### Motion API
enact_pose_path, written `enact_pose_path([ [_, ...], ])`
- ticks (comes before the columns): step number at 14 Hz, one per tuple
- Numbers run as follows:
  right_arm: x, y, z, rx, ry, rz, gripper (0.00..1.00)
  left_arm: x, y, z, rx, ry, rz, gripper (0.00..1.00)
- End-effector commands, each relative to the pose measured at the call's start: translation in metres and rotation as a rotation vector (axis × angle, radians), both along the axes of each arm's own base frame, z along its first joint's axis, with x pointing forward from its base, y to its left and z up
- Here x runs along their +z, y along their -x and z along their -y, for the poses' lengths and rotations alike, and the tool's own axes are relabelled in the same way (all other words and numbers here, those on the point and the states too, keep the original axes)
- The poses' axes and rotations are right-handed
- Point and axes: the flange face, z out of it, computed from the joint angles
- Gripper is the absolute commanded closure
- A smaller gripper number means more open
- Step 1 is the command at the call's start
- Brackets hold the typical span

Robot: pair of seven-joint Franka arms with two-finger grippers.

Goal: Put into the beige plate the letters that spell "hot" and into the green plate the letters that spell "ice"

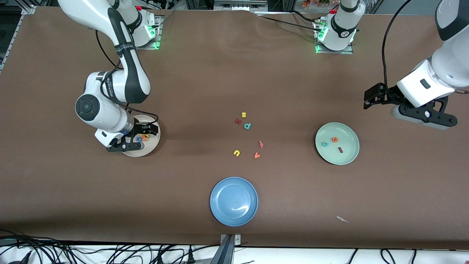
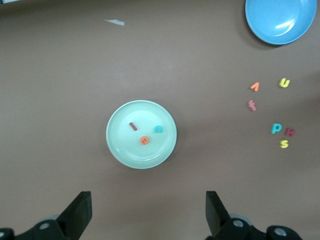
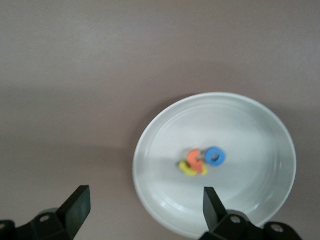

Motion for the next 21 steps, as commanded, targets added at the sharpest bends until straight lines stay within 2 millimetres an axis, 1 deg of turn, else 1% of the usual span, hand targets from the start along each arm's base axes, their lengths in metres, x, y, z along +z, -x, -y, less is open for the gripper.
enact_pose_path([
  [1, 0.04, -0.009, -0.01, -0.009, 0.045, -0.055, 0.0, -0.004, 0.025, -0.004, -0.018, -0.045, 0.005, 0.0],
  [3, 0.058, -0.013, -0.012, -0.018, 0.055, -0.077, 0.0, -0.007, 0.034, -0.012, -0.004, -0.048, 0.003, 0.0],
  [5, 0.072, -0.019, -0.005, -0.014, 0.069, -0.072, 0.0, -0.013, 0.033, -0.022, 0.008, -0.034, -0.001, 0.0],
  [6, 0.077, -0.023, 0.009, -0.018, 0.074, -0.08, 0.0, -0.012, 0.034, -0.022, 0.009, -0.037, 0.001, 0.0],
  [7, 0.078, -0.023, 0.013, 0.0, 0.083, -0.083, 0.0, -0.011, 0.037, -0.018, 0.005, -0.046, 0.006, 0.0],
  [8, 0.082, -0.025, 0.025, 0.015, 0.093, -0.082, 0.0, -0.015, 0.038, -0.028, 0.015, -0.048, -0.002, 0.0],
  [9, 0.089, -0.026, 0.04, 0.022, 0.097, -0.074, 0.0, -0.015, 0.043, -0.029, 0.017, -0.046, 0.008, 0.0],
  [10, 0.095, -0.025, 0.054, 0.015, 0.098, -0.07, 0.0, -0.016, 0.043, -0.031, 0.024, -0.037, 0.018, 0.0],
  [12, 0.115, -0.019, 0.073, -0.003, 0.088, -0.05, 0.0, -0.008, 0.04, -0.036, 0.046, -0.028, 0.052, 0.0],
  [13, 0.129, -0.015, 0.083, -0.011, 0.083, -0.034, 0.0, -0.002, 0.046, -0.033, 0.056, -0.022, 0.057, 0.0],
  [14, 0.145, -0.01, 0.094, -0.018, 0.078, -0.027, 0.0, -0.001, 0.046, -0.034, 0.071, -0.02, 0.056, 0.0],
  [15, 0.164, -0.003, 0.109, -0.034, 0.073, -0.024, 0.0, 0.0, 0.046, -0.033, 0.088, -0.021, 0.055, 0.0],
  [16, 0.176, 0.003, 0.119, -0.028, 0.075, -0.036, 0.0, 0.003, 0.045, -0.033, 0.111, -0.024, 0.055, 0.0],
  [17, 0.194, 0.012, 0.129, -0.027, 0.073, -0.034, 0.0, 0.005, 0.045, -0.035, 0.135, -0.026, 0.056, 0.0],
  [19, 0.223, 0.031, 0.139, -0.033, 0.088, -0.056, 0.0, 0.005, 0.048, -0.035, 0.14, -0.035, 0.04, 0.0],
  [20, 0.236, 0.039, 0.14, -0.029, 0.099, -0.068, 0.0, 0.01, 0.047, -0.037, 0.144, -0.033, 0.048, 0.0],
  [21, 0.244, 0.047, 0.14, -0.025, 0.113, -0.09, 0.0, 0.009, 0.046, -0.037, 0.147, -0.032, 0.046, 0.0],
])
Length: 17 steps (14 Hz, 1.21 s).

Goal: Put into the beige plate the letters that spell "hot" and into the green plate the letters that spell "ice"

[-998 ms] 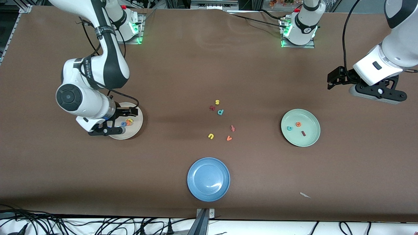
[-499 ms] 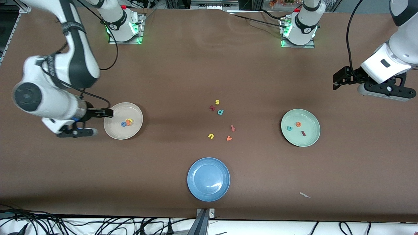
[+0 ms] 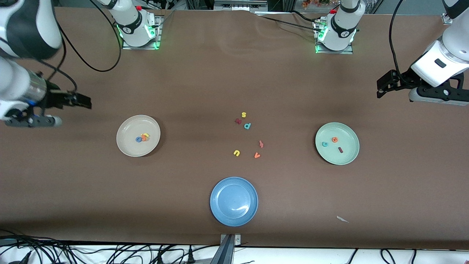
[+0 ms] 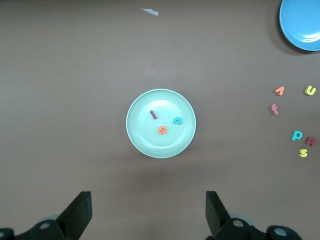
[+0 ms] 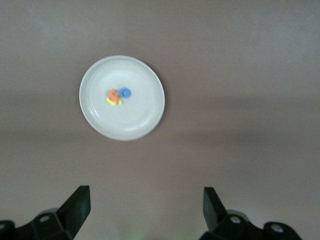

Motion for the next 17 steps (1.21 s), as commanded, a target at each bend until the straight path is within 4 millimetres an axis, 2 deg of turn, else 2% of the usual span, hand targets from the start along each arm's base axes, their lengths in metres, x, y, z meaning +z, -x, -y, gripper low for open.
enact_pose_path([
  [1, 0.026, 0.025, -0.001, 0.028, 0.022, -0.025, 0.0, 0.008, 0.005, -0.003, 0.01, -0.005, 0.002, 0.0],
  [3, 0.042, 0.029, -0.002, 0.029, 0.008, -0.006, 0.0, 0.008, 0.006, -0.004, 0.01, -0.006, -0.008, 0.0],
  [7, 0.05, 0.025, -0.003, 0.027, -0.009, 0.039, 0.0, 0.013, 0.008, -0.001, 0.01, -0.008, -0.013, 0.0],
  [11, 0.039, 0.017, -0.01, 0.023, -0.007, 0.045, 0.0, 0.012, 0.008, 0.0, 0.007, -0.016, -0.017, 0.0],
  [17, 0.043, 0.014, -0.01, 0.067, -0.011, 0.059, 0.0, 0.011, 0.01, -0.003, 0.008, -0.02, -0.035, 0.0],
])
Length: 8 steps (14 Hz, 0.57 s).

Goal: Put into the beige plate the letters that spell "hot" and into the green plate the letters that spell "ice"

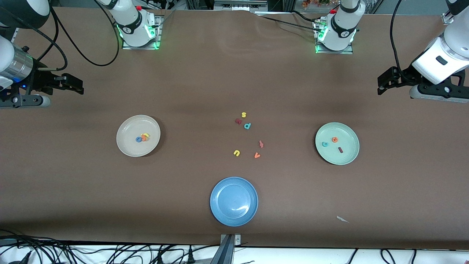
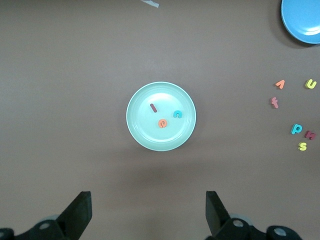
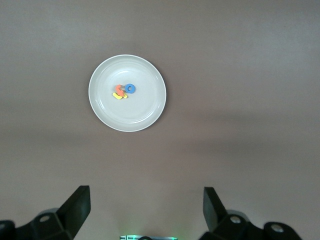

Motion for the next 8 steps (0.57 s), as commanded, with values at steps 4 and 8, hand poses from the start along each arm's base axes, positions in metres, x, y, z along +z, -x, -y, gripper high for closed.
enact_pose_path([
  [4, 0.0049, -0.0028, -0.0007, 0.026, -0.007, 0.014, 0.0, 0.0068, 0.0065, -0.0029, 0.007, -0.018, -0.023, 0.0],
  [8, 0.0056, -0.0023, -0.0008, 0.026, -0.009, 0.014, 0.0, 0.0081, 0.0036, -0.0044, 0.007, -0.015, -0.021, 0.0],
])
